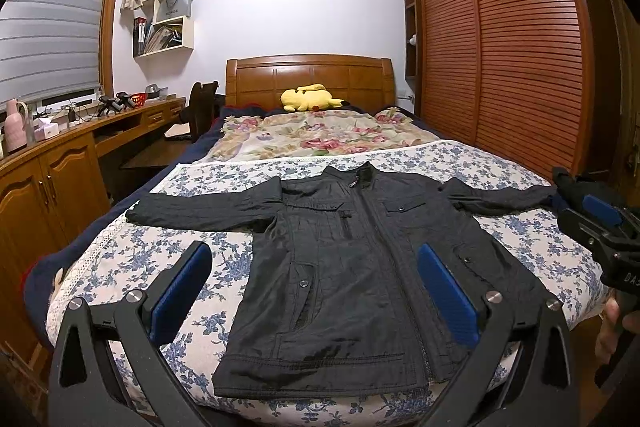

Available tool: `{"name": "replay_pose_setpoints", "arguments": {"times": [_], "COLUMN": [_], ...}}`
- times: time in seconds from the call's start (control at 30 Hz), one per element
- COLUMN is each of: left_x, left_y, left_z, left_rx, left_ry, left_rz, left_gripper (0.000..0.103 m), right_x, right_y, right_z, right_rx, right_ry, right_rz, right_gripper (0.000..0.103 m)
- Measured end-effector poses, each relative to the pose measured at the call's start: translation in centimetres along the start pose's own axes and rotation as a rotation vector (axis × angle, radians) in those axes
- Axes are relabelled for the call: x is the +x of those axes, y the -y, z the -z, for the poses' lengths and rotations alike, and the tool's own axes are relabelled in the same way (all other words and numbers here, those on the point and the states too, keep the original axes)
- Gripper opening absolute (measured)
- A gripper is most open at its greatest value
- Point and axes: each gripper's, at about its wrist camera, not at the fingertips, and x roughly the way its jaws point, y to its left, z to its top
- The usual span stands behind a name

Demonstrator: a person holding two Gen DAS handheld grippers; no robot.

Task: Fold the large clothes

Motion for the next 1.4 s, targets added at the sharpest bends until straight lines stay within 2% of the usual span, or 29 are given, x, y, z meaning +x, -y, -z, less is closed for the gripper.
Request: {"name": "replay_pose_setpoints", "arguments": {"times": [1.1, 1.4], "left_x": [-0.5, 2.2], "left_y": [-0.5, -2.6], "left_z": [-0.3, 1.4], "left_rx": [-0.002, -0.017], "left_ry": [0.016, -0.047], "left_rz": [-0.005, -0.037], "left_gripper": [0.103, 0.103], "right_x": [0.1, 3.0], "right_y": [0.0, -0.5], "right_z": [0.3, 1.3], "right_rx": [0.004, -0.008], "right_ry": [0.001, -0.056], "right_rz": [-0.024, -0.061], "right_gripper": [0.103, 0.103]}}
